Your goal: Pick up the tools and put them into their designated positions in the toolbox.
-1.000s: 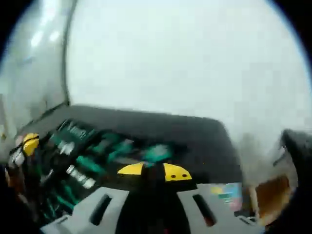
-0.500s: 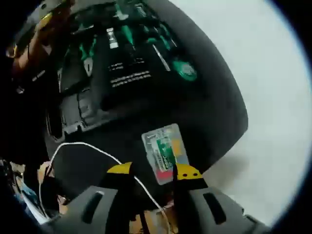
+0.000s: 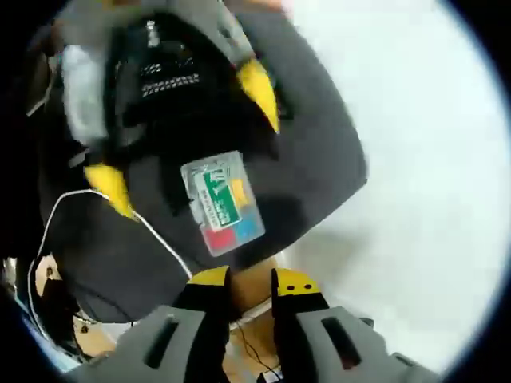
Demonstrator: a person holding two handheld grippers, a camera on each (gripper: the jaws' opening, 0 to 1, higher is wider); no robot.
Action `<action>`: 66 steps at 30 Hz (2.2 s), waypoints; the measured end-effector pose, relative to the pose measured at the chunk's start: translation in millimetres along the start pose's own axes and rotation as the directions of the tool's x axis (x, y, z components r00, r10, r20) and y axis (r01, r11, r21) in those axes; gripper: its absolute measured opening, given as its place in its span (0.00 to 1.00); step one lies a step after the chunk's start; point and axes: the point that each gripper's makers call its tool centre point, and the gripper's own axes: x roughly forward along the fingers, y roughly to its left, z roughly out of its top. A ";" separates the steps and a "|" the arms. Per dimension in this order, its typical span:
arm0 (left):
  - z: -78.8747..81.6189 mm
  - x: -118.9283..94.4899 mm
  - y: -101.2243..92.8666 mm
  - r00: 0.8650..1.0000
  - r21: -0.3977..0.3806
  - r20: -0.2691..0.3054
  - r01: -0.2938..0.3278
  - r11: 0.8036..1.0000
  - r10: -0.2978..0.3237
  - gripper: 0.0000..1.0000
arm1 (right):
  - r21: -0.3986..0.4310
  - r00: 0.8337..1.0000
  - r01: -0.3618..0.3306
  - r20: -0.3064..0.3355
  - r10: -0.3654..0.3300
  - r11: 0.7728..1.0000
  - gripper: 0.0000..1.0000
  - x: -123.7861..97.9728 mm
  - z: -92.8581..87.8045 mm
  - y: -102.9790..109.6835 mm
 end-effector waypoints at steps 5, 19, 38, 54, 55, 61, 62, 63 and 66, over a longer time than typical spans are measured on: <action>-34.8 44.0 4.2 0.991 -0.017 -0.119 0.054 0.998 -0.056 0.67 | 0.003 0.999 -0.006 -0.046 0.007 1.000 0.17 3.5 -18.1 9.2; -35.0 13.0 -25.8 0.965 -0.425 -0.077 0.195 0.884 -0.250 0.53 | 0.374 0.986 0.040 0.137 -0.098 0.927 0.13 -12.3 9.9 -20.5; -78.1 -154.9 -113.9 0.868 -0.003 -0.275 0.430 0.903 -0.414 0.46 | 0.228 0.913 -0.231 0.387 0.129 0.946 0.20 -39.4 93.2 85.2; -96.9 -239.1 -122.6 0.991 -0.153 0.131 0.047 0.987 -0.027 0.26 | -0.037 0.860 -0.074 0.504 0.083 0.997 0.12 -34.3 154.0 136.5; -97.5 -239.0 -119.1 0.992 -0.146 0.123 0.012 0.989 0.006 0.26 | -0.039 0.883 -0.068 0.464 0.079 0.997 0.03 -26.7 150.7 136.8; -68.3 -254.8 -64.1 0.966 -0.131 0.259 0.015 0.991 0.020 0.30 | 0.315 0.841 -0.315 0.529 0.110 0.895 0.26 -67.7 168.6 182.9; -71.0 -247.8 -45.3 0.968 -0.131 0.249 0.052 0.990 -0.018 0.29 | 0.292 0.836 -0.291 0.540 0.094 0.911 0.23 -78.8 170.6 196.4; -76.3 -238.6 -35.0 0.973 -0.178 0.225 0.091 0.980 -0.049 0.26 | 0.296 0.835 -0.246 0.548 0.047 0.923 0.18 -82.5 172.1 201.5; -96.9 -199.4 -7.8 0.985 -0.345 0.144 0.139 0.928 -0.094 0.13 | 0.398 0.869 -0.209 0.495 -0.017 0.893 0.14 -73.1 161.6 232.3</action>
